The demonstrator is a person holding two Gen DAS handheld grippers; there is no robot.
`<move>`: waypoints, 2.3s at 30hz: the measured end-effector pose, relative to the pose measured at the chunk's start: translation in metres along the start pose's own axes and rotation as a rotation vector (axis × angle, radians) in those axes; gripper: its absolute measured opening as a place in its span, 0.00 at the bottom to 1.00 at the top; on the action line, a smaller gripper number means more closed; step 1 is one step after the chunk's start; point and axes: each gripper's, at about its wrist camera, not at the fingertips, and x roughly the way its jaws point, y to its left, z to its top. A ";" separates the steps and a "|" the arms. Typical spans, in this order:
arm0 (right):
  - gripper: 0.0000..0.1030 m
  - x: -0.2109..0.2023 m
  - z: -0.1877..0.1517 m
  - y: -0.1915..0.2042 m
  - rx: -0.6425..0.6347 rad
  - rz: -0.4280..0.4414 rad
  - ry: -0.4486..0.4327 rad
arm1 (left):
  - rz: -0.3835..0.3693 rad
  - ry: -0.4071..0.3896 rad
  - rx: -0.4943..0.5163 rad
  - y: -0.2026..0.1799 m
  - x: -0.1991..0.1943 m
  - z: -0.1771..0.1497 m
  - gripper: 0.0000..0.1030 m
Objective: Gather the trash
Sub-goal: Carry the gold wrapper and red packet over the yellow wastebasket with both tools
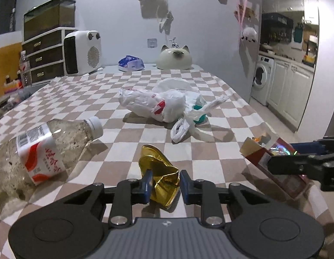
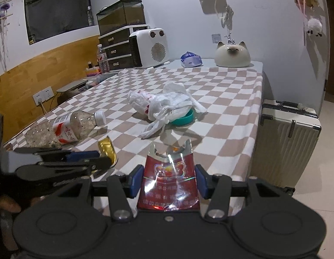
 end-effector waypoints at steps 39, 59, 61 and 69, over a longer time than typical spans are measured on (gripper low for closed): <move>0.50 -0.014 -0.017 0.006 -0.057 0.021 0.058 | 0.034 -0.076 -0.164 0.005 -0.041 -0.009 0.32; 0.49 -0.023 -0.014 0.026 -0.152 -0.046 0.119 | 0.021 -0.064 -0.175 -0.014 -0.080 -0.021 0.32; 0.49 -0.031 -0.013 0.025 -0.140 -0.051 0.104 | 0.024 -0.067 -0.174 -0.017 -0.086 -0.021 0.32; 0.50 -0.065 -0.010 0.021 -0.122 -0.069 0.038 | 0.034 -0.069 -0.163 -0.030 -0.112 -0.019 0.32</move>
